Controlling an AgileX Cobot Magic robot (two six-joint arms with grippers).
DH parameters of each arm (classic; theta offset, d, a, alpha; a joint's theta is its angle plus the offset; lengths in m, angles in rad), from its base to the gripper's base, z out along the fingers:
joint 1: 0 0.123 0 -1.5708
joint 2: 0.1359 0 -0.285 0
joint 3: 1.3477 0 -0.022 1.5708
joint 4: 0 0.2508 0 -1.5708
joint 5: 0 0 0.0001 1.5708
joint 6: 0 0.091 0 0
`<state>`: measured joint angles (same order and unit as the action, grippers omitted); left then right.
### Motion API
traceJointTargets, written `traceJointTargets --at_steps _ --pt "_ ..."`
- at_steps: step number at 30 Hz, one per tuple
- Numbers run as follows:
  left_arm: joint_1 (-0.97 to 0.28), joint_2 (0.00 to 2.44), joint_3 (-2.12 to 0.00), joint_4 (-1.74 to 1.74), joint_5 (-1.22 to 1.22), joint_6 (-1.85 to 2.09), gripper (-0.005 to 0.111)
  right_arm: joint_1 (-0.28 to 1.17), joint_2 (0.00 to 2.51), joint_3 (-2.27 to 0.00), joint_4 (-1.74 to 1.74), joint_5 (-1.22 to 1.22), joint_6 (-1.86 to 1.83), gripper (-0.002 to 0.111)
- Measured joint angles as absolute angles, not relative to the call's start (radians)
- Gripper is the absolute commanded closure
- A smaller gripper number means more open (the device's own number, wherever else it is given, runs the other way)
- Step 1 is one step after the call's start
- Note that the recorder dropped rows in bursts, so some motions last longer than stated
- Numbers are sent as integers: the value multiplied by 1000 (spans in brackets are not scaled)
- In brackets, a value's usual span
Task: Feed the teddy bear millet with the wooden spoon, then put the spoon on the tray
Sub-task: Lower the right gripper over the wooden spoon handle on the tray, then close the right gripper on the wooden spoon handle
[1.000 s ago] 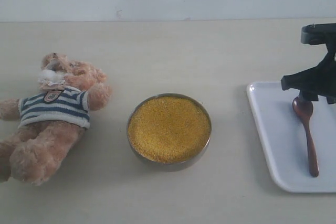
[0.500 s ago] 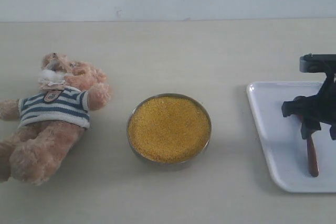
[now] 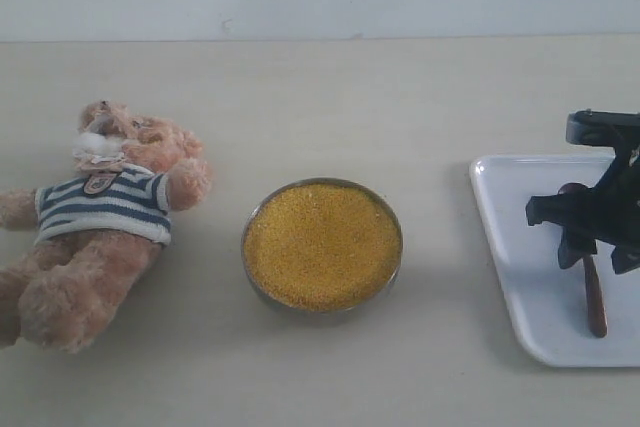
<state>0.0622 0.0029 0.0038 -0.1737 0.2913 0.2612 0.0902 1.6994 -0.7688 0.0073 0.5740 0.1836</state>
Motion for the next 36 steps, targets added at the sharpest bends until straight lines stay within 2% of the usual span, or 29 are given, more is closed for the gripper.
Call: traceJointTargets --at_steps 19,26,31,36 --pt "62 3 4 -174 291 261 103 90 1699 -745 7 530 184 57" --pt "62 3 4 -174 291 261 103 90 1699 -745 7 524 184 76" --pt "62 3 4 -174 291 261 103 90 1699 -732 7 515 184 67" --pt "62 3 4 -174 291 261 103 90 1699 -705 7 483 186 66"
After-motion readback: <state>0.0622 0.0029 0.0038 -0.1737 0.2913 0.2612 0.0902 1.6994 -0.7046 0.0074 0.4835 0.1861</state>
